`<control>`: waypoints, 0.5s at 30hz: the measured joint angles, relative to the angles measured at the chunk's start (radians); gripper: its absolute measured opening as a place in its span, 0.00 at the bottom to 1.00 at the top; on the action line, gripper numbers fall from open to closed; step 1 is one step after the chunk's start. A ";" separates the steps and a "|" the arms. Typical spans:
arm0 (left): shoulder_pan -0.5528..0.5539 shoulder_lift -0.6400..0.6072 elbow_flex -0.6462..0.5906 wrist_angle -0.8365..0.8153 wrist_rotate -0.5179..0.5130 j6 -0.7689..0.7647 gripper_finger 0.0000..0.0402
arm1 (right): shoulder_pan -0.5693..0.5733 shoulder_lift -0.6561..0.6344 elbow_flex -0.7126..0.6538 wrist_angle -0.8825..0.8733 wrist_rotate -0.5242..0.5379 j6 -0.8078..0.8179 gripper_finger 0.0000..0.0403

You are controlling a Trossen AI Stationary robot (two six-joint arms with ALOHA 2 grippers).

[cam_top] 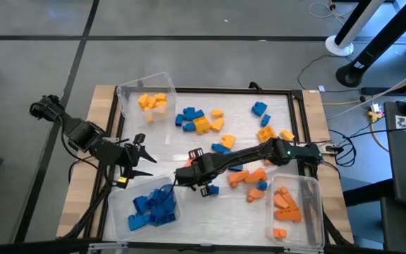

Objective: Sort blocks
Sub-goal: Put the orange game piece into the bottom right transparent bin

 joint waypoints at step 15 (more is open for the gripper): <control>0.000 -0.113 0.000 -0.100 -0.002 0.000 0.49 | -0.137 -0.133 0.001 0.079 0.159 -0.153 0.39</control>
